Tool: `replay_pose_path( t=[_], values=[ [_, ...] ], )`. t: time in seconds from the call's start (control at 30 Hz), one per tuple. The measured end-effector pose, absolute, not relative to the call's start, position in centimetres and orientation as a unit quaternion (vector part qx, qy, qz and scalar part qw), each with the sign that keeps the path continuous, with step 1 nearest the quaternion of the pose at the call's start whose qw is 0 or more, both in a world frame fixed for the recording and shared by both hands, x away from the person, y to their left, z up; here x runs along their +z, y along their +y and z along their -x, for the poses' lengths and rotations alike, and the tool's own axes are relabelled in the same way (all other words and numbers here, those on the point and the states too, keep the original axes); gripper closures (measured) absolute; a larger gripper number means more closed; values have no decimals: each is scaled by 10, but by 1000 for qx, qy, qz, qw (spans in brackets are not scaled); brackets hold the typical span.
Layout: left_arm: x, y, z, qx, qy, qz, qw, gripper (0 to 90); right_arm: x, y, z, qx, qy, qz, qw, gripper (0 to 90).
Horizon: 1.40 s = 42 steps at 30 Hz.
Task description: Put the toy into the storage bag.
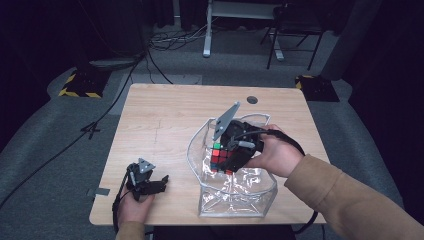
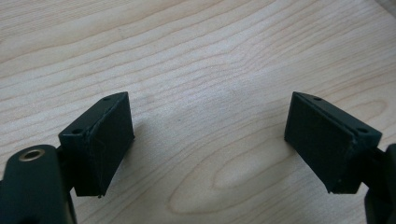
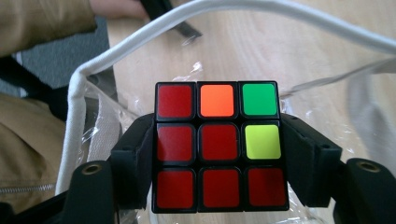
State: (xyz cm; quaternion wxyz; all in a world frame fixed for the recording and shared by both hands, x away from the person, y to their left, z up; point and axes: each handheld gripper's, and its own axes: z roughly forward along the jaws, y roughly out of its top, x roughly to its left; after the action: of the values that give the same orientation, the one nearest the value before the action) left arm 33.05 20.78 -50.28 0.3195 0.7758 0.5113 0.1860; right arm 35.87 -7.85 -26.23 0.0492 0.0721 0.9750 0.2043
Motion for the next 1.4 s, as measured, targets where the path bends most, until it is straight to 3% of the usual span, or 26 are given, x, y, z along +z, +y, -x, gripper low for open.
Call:
replay_pose_path(
  t=[0.33,0.63,1.4],
  values=[
    [-503,208,-331,186,511,-776,320,158,-293,-59,-353,171,984,-40,30,340],
    [-503,208,-331,187,512,-776,319,159,-321,-47,-355,143,988,-44,-20,340],
    [-503,208,-331,186,512,-776,319,160,-357,-39,-357,83,994,-68,-37,340]
  ],
)
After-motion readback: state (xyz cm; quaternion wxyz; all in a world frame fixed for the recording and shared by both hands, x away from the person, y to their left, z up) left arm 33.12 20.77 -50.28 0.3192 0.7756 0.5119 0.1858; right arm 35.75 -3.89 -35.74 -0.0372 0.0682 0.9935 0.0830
